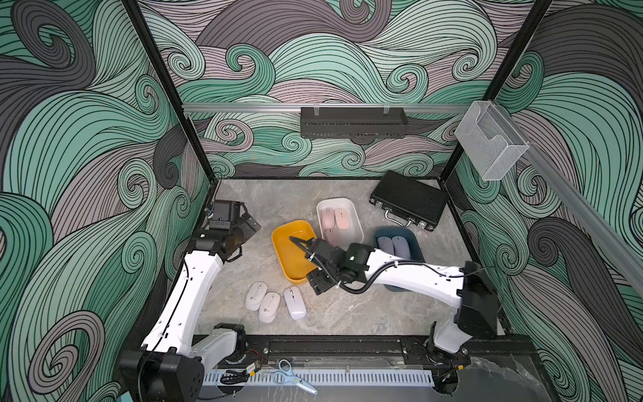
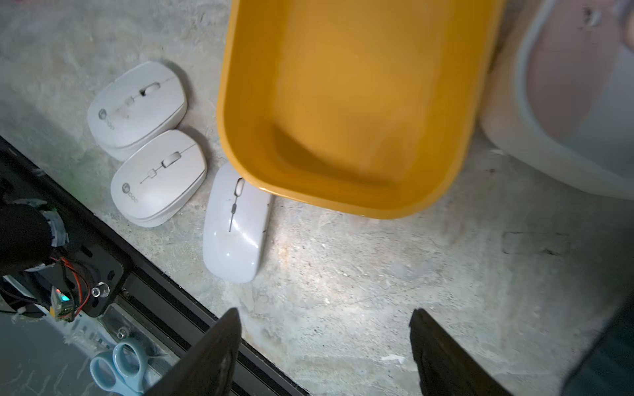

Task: Place the mice by color into the storage box
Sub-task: Move the storage box to the center of the board, then pick up the mouse from the center of the board.

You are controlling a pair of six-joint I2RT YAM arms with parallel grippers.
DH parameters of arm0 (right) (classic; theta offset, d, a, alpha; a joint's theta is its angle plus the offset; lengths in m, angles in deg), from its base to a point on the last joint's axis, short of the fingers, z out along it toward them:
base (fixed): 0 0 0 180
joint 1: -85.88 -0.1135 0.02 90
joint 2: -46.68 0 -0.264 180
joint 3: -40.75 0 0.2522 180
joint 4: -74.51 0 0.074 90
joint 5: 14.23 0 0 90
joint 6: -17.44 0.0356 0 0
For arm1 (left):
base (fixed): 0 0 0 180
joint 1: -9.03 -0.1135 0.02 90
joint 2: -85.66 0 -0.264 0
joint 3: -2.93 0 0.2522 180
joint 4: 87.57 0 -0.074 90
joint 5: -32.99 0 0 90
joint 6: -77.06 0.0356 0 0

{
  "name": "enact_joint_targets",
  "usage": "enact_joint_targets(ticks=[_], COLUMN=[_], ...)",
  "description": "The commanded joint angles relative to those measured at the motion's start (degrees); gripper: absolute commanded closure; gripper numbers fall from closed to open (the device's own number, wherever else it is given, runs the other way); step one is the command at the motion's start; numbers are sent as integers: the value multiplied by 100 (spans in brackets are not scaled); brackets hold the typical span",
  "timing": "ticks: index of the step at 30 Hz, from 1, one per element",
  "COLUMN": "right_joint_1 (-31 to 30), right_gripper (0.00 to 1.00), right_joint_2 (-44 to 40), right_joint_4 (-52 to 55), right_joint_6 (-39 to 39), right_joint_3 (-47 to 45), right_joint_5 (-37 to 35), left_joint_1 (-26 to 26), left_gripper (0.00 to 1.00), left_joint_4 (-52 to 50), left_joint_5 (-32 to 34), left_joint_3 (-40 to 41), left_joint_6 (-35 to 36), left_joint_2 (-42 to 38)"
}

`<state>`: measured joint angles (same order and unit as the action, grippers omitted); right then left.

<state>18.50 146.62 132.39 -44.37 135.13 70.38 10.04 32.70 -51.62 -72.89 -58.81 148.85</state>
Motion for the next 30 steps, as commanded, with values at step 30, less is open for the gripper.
enact_joint_targets(ticks=[30], right_joint_1=[-461], right_gripper=[29], right_joint_2=[3000], right_joint_4=[868], right_joint_6=[70], right_joint_3=[2191], right_joint_5=[673], left_joint_1=[-2450], left_gripper=[3], left_joint_4=[817], left_joint_5=[-3106], left_joint_3=[624], left_joint_6=[401], left_joint_2=[501])
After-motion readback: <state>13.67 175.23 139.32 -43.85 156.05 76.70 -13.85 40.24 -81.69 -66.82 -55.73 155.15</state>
